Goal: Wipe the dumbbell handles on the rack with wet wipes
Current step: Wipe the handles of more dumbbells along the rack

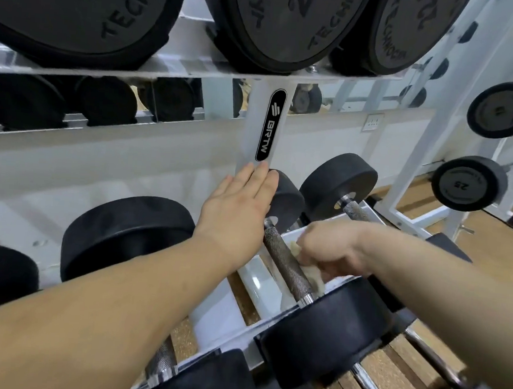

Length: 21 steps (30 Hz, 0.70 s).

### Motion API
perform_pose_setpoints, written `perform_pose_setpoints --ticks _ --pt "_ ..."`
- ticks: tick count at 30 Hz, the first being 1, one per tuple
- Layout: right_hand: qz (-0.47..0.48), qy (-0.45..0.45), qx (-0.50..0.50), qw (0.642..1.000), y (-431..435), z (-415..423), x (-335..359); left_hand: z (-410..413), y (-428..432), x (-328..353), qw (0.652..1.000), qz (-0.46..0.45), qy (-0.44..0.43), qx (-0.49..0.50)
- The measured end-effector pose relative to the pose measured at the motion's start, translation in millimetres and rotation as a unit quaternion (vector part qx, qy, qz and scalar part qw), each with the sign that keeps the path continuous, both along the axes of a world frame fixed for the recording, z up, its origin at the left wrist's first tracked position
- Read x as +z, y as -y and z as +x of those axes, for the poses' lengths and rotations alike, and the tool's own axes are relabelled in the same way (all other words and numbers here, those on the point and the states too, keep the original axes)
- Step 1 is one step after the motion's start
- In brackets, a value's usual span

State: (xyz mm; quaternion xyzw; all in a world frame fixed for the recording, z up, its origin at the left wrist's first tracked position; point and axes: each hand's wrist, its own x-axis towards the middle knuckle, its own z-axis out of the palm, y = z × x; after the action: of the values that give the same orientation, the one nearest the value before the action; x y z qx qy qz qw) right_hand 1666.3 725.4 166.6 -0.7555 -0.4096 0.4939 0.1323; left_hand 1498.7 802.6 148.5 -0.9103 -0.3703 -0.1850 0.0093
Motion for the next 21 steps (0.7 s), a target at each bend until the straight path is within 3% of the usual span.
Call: perform_pose_setpoints --ticks 3,9,11,15,17,21 --pt "-0.064 -0.021 0.016 0.998 7.6 8.4 6.7 2.1 -0.3 -2.6 1.0 0.006 0.005 0.007" --pt "0.061 -0.195 -0.152 0.967 -31.9 -12.7 -10.1 -0.3 -2.9 -4.3 1.0 0.011 0.011 -0.001" --pt "0.03 -0.172 -0.103 0.979 -23.3 -4.6 -6.3 -2.6 -3.4 -1.9 1.0 0.013 0.007 -0.009" --pt "-0.101 -0.047 0.056 0.992 -1.2 17.0 0.9 0.8 -2.3 -1.5 1.0 0.001 0.012 -0.006" --pt "-0.078 -0.061 0.013 0.995 -7.7 10.7 1.5 2.6 -2.6 -3.7 1.0 0.004 0.017 -0.001" --pt "0.059 -0.238 -0.156 0.957 -31.5 -12.4 -5.6 1.5 -3.0 -3.8 1.0 0.005 0.018 -0.007"
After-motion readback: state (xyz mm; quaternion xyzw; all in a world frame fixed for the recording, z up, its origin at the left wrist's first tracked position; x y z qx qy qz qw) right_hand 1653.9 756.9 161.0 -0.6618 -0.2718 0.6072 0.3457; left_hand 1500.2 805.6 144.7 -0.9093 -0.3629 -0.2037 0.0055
